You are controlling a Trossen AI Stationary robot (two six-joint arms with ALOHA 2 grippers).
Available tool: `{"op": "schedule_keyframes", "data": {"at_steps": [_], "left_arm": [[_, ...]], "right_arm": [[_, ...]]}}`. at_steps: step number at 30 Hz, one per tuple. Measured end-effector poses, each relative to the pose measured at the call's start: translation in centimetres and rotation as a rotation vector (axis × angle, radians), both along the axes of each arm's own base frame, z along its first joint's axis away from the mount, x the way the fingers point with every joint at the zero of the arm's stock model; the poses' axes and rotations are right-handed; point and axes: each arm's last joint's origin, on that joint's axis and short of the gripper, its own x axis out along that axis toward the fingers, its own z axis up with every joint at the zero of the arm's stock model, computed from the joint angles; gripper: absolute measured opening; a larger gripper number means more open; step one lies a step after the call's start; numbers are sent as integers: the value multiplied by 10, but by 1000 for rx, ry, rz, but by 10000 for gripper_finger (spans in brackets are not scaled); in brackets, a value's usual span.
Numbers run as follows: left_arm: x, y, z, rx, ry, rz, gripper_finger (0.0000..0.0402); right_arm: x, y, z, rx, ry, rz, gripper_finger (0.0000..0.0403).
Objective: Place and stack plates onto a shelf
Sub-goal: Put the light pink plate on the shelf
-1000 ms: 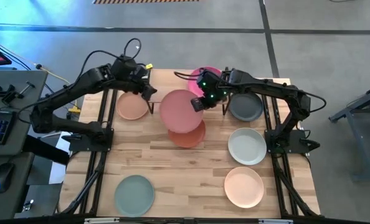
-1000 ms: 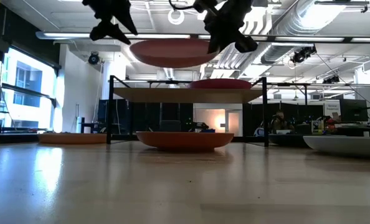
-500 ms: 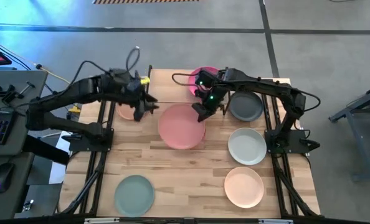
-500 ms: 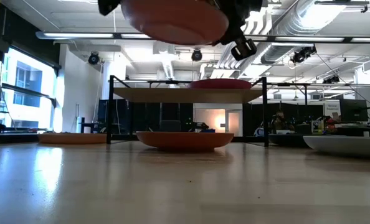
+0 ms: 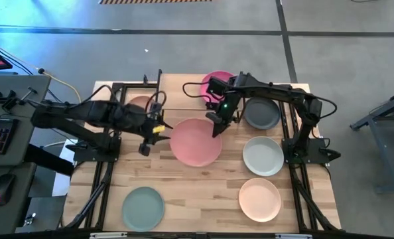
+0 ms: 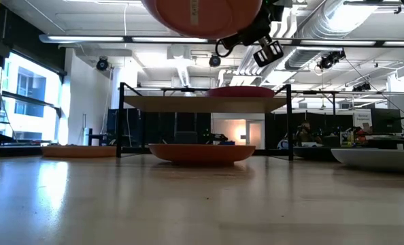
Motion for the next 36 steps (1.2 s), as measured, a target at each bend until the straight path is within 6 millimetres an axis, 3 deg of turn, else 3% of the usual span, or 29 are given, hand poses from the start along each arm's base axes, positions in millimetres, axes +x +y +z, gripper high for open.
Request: {"op": "schedule_keyframes", "data": {"at_steps": [4,8,15,27,36], "left_arm": [[-2,-8,1,182,1,-12,154],[-4,-12,1,241,3,46,154],[-33,-1,-3,459,126,297,154],[-82,12,14,220,-39,534,154],[-82,12,14,252,-25,511,154]], "right_arm": [[-2,-2,0,0,5,-3,0],[-1,-3,0,-8,6,-6,0],[10,-14,4,-19,-57,-107,0],[10,-74,7,-247,-55,-533,0],[23,-83,-4,-243,-56,-614,0]]}}
